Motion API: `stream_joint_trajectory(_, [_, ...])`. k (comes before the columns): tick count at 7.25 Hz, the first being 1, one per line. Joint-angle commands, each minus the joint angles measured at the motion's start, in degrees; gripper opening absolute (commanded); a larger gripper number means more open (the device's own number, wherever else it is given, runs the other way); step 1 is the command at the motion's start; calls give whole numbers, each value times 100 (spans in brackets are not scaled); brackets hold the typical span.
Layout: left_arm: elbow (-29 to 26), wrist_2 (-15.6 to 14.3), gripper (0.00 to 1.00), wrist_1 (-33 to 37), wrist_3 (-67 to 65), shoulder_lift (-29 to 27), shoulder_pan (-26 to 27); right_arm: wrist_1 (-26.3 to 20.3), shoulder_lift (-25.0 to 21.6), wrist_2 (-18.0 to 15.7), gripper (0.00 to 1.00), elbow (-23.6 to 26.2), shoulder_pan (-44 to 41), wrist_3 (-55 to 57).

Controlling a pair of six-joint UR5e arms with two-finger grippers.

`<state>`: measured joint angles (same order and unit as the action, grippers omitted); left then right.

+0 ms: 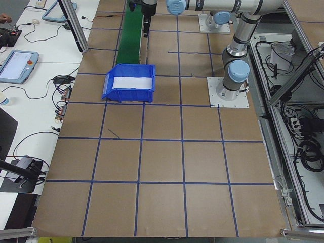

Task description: Move block left to right into plate

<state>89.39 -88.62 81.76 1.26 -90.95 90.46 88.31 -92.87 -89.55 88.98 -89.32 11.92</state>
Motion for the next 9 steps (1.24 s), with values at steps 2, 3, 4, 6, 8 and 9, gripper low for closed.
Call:
stream_joint_trajectory(2, [0,-7,100,16,6,7,33,20,6,26,100,32,-68,-554])
stream_joint_trajectory(3, [0,-15,100,16,6,7,33,20,6,17,100,58,-94,-1073])
stream_joint_trajectory(4, [0,-15,100,25,6,7,33,20,6,-44,100,67,-121,-1252])
stream_joint_trajectory(6, [9,-15,100,33,6,16,33,28,32,8,100,76,-112,-1166])
stream_joint_trajectory(8, [9,-15,100,51,6,16,33,28,32,-1,100,76,-112,-1157])
stream_joint_trajectory(9, [9,-15,100,60,6,16,33,28,32,-18,100,76,-112,-1148])
